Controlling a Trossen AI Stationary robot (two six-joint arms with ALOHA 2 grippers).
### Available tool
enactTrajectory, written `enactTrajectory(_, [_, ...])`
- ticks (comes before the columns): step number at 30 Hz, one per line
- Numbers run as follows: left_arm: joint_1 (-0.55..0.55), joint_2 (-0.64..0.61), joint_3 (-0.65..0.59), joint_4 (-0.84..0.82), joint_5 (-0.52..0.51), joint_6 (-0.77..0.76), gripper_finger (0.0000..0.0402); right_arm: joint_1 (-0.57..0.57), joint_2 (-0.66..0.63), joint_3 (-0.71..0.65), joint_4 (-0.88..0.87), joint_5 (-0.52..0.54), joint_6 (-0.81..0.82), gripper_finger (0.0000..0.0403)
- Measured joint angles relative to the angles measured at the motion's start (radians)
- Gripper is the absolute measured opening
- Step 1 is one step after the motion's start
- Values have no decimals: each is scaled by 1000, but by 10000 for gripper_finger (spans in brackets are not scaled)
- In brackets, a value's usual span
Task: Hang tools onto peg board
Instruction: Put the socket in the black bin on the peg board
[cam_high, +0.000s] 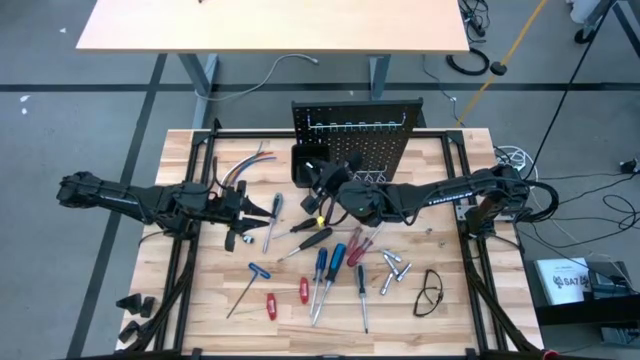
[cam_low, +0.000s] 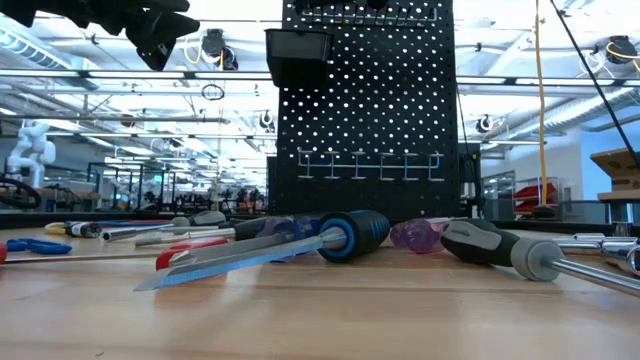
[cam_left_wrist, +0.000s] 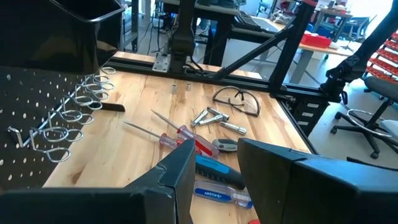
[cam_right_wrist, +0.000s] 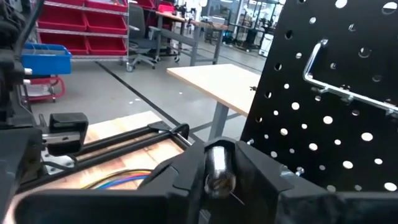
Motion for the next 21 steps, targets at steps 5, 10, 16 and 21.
enactTrajectory(5, [0,0,0,0,0,0,127,0,0,0,-2,0,-1,114])
enactTrajectory(10, [0,0,0,0,0,0,127,0,0,0,-4,-1,-3,119])
enactTrajectory(16, [0,0,0,-1,0,0,127,18,0,0,-54,0,-3,120])
enactTrajectory(21, [0,0,0,-2,0,0,127,63,-1,0,-141,-4,24,120])
